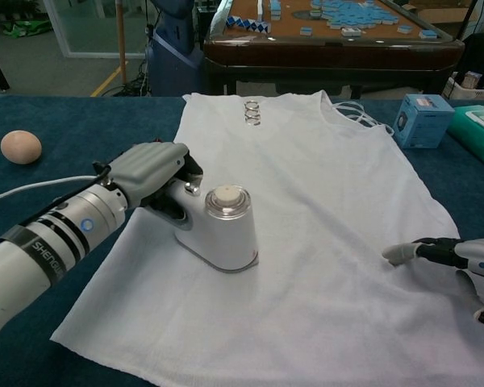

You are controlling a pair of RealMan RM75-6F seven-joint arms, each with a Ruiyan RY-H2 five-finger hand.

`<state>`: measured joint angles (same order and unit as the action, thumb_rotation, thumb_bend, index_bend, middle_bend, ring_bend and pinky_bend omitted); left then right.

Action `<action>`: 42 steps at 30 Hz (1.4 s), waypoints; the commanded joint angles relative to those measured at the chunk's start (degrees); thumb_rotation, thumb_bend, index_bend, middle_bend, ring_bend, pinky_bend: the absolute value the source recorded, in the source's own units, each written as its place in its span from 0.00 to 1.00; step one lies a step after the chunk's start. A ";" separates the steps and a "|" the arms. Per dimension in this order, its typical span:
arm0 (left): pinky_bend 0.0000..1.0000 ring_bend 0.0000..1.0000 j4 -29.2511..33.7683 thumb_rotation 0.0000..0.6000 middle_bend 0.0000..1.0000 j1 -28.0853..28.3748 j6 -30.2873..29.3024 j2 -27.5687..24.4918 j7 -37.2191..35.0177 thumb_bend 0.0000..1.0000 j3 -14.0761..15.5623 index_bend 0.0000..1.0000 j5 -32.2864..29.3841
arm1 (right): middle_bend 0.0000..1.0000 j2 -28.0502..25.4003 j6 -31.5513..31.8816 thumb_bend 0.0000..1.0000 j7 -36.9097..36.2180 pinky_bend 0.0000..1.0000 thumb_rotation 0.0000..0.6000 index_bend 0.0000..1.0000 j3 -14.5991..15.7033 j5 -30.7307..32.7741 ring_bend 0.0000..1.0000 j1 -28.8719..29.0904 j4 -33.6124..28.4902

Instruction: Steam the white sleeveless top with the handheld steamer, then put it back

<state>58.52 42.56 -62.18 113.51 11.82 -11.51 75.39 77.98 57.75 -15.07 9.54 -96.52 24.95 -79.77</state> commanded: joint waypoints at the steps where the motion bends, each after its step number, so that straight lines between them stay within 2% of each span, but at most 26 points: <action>1: 0.77 0.66 -1.68 1.00 0.79 0.78 -0.14 1.08 0.20 0.20 0.25 0.87 1.08 | 0.13 -0.02 0.19 1.00 0.00 0.04 1.00 0.02 0.16 0.03 0.04 -0.08 -0.04; 28: 0.77 0.66 -21.40 1.00 0.79 4.77 2.90 5.40 -3.90 0.20 -1.72 0.87 1.45 | 0.13 -0.06 0.39 1.00 0.16 0.04 1.00 0.02 0.50 0.79 0.04 0.34 -0.23; 32: 0.77 0.66 -20.85 1.00 0.79 4.17 2.67 4.75 -4.72 0.20 -0.87 0.87 2.03 | 0.13 0.01 0.36 1.00 0.15 0.04 1.00 0.02 0.52 0.84 0.04 0.41 -0.21; 42: 0.77 0.66 -12.71 1.00 0.78 1.41 -0.49 1.28 -3.35 0.20 3.13 0.87 5.45 | 0.13 0.07 0.37 1.00 0.23 0.04 1.00 0.02 0.84 0.64 0.04 0.54 -0.46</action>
<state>44.21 44.61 -62.11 115.66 7.87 -9.19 80.17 78.06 58.12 -14.84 10.37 -95.88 25.49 -80.23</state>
